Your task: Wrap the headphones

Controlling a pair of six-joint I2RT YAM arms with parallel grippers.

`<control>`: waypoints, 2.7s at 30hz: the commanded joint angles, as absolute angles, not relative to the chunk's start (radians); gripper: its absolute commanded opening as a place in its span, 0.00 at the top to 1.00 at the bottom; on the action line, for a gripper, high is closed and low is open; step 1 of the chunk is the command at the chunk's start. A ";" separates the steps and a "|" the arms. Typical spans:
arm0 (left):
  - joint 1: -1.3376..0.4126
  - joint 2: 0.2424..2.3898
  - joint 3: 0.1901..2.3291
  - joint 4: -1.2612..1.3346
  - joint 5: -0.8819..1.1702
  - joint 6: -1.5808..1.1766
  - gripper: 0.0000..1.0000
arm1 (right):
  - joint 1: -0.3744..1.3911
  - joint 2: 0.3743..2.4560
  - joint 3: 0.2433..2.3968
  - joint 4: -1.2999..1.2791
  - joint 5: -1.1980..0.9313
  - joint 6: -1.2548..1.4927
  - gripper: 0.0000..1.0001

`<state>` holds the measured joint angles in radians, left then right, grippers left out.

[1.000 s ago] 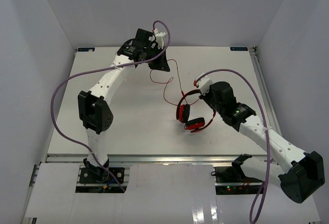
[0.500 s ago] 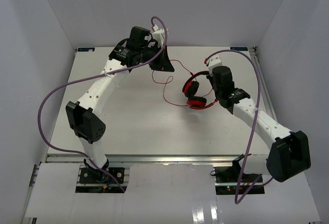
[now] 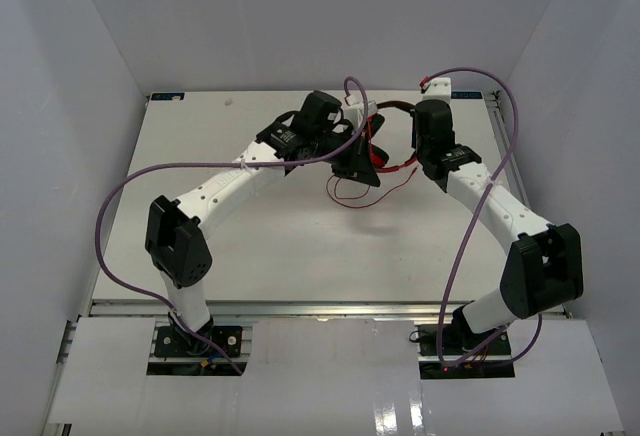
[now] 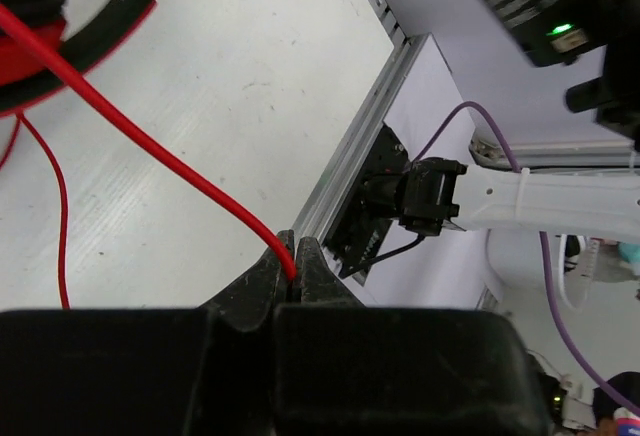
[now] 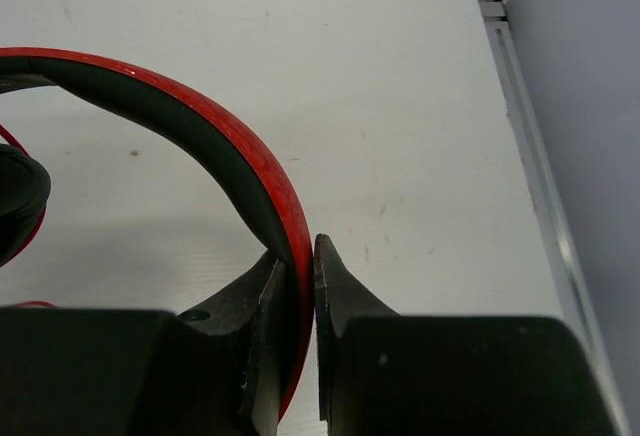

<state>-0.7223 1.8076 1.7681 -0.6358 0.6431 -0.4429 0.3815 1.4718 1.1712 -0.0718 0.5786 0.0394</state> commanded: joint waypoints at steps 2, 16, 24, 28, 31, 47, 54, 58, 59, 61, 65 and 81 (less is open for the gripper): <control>-0.755 1.742 1.651 -0.397 0.628 -0.611 0.97 | 0.350 1.490 1.314 -0.017 0.484 0.311 0.92; -0.889 1.770 1.552 -0.152 0.282 -0.654 0.73 | 0.283 1.482 1.371 -0.134 0.184 0.577 0.92; -0.969 1.686 1.344 0.034 0.158 -0.568 0.66 | 0.205 1.467 1.392 -0.157 0.037 0.659 0.92; -0.989 1.633 1.212 0.167 0.124 -0.497 0.65 | 0.177 1.456 1.409 -0.178 -0.022 0.681 0.92; -0.999 1.602 1.126 0.262 0.108 -0.443 0.62 | 0.158 1.442 1.424 -0.189 -0.089 0.701 0.92; -1.026 1.632 1.045 0.431 0.051 -0.320 0.41 | 0.131 1.405 1.399 -0.187 -0.261 0.805 0.92; -1.026 1.685 1.055 0.475 0.062 -0.301 0.56 | 0.111 1.404 1.396 -0.171 -0.325 0.847 0.92; -1.027 1.712 1.073 0.485 0.067 -0.282 0.82 | 0.099 1.404 1.392 -0.162 -0.356 0.864 0.92; -1.027 1.718 1.073 0.487 0.067 -0.278 0.88 | 0.093 1.404 1.393 -0.160 -0.364 0.868 0.92; -1.030 1.718 1.066 0.498 0.066 -0.266 0.95 | 0.086 1.403 1.395 -0.158 -0.381 0.874 0.92; -1.032 1.699 1.013 0.548 0.054 -0.235 0.98 | 0.067 1.399 1.406 -0.155 -0.438 0.879 0.92; -1.032 1.720 0.945 0.637 0.179 -0.189 0.61 | 0.012 1.395 1.317 0.035 -0.792 0.971 0.92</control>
<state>-1.0252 1.7187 0.9352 0.6315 0.1275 -0.2052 0.0189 1.4361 1.2948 -0.0978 -0.6731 0.9053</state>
